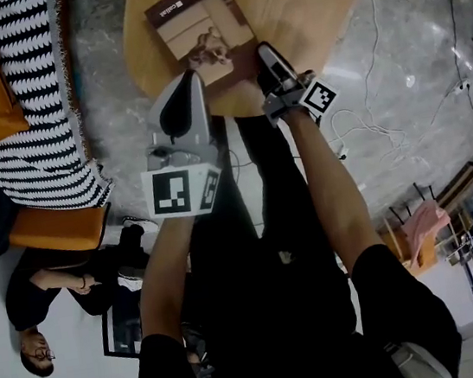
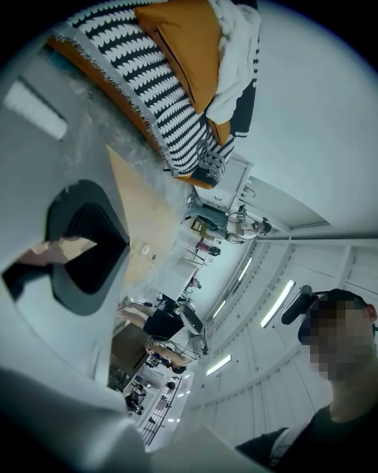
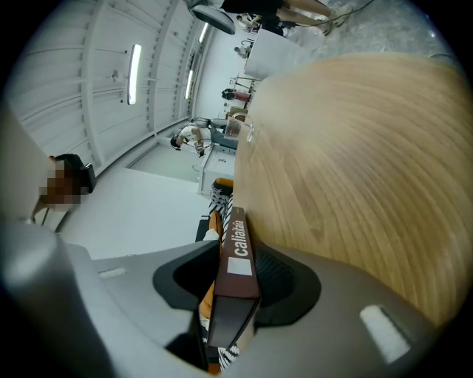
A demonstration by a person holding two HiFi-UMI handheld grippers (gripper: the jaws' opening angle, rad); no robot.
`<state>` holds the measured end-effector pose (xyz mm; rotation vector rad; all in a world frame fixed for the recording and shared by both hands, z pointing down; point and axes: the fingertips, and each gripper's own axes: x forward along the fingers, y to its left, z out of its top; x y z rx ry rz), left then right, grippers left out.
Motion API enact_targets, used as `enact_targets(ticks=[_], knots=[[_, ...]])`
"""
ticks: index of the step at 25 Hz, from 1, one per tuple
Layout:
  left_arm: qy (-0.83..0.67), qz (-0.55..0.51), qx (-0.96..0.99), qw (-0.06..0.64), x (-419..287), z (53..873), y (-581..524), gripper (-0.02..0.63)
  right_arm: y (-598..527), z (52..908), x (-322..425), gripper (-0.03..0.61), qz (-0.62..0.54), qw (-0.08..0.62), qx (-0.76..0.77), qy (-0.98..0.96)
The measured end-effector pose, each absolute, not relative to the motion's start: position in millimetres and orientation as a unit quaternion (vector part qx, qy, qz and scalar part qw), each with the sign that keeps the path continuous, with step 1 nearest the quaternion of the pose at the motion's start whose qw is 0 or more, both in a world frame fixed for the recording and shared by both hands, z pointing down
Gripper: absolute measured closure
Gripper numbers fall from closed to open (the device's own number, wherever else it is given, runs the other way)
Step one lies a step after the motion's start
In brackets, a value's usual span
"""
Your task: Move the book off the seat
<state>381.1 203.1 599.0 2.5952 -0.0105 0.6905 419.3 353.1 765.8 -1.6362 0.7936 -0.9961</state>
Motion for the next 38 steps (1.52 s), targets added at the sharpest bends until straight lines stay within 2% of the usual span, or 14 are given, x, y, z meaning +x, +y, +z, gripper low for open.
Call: enact_targets(ticks=[18, 24, 34, 38], knots=[[-0.012, 0.253, 0.939, 0.234, 380, 602, 198, 0.607, 353, 779, 421, 0.400, -0.433, 0.499, -0.685, 0.307], [-0.015, 0.253, 0.938, 0.238, 384, 602, 195, 0.607, 351, 780, 424, 0.366, -0.439, 0.493, -0.685, 0.307], [-0.017, 0.250, 0.938, 0.240, 383, 598, 193, 0.607, 349, 775, 424, 0.347, -0.443, 0.485, -0.687, 0.309], [-0.016, 0.247, 0.939, 0.240, 383, 595, 192, 0.607, 345, 773, 422, 0.335, -0.452, 0.462, -0.694, 0.316]])
